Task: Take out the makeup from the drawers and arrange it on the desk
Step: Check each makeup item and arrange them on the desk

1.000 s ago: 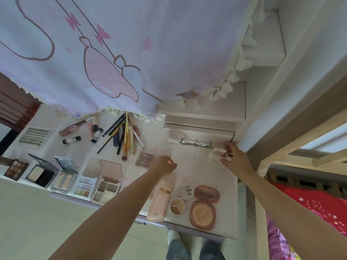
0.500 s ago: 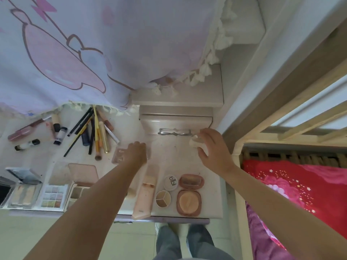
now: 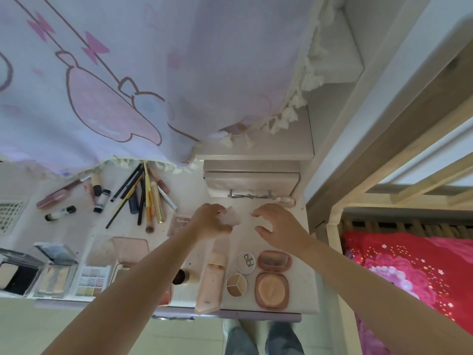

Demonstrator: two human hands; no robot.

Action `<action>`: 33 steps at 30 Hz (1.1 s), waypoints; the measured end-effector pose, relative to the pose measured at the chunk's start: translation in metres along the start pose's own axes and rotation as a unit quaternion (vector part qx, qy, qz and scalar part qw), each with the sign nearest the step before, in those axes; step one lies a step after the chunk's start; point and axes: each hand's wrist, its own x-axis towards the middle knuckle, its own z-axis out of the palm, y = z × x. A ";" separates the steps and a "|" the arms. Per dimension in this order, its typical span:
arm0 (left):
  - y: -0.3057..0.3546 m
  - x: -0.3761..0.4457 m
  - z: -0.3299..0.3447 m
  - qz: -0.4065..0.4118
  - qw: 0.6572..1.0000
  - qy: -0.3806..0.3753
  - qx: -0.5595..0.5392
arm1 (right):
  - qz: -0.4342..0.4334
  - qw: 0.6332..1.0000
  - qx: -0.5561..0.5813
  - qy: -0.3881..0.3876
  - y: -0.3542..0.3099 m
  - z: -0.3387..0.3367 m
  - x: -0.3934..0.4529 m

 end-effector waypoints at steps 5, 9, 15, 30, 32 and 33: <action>0.018 -0.031 -0.025 0.026 0.979 -0.051 -0.196 | 0.006 0.983 0.180 -0.023 -0.018 -0.008 -0.003; 0.033 -0.049 -0.034 0.040 0.967 -0.051 -0.248 | 0.004 0.964 0.264 0.019 -0.033 -0.023 -0.013; 0.057 -0.074 -0.038 0.089 0.932 -0.036 -0.349 | 0.006 0.952 0.306 0.013 -0.051 -0.061 -0.024; 0.060 -0.105 -0.041 0.166 0.886 0.035 -0.432 | 0.004 0.936 0.344 0.074 -0.073 -0.088 -0.047; 0.057 -0.107 -0.037 0.158 0.889 0.038 -0.428 | 0.006 0.936 0.346 0.064 -0.073 -0.088 -0.047; 0.054 -0.107 -0.035 0.151 0.888 0.036 -0.432 | 0.011 0.935 0.350 0.052 -0.073 -0.087 -0.046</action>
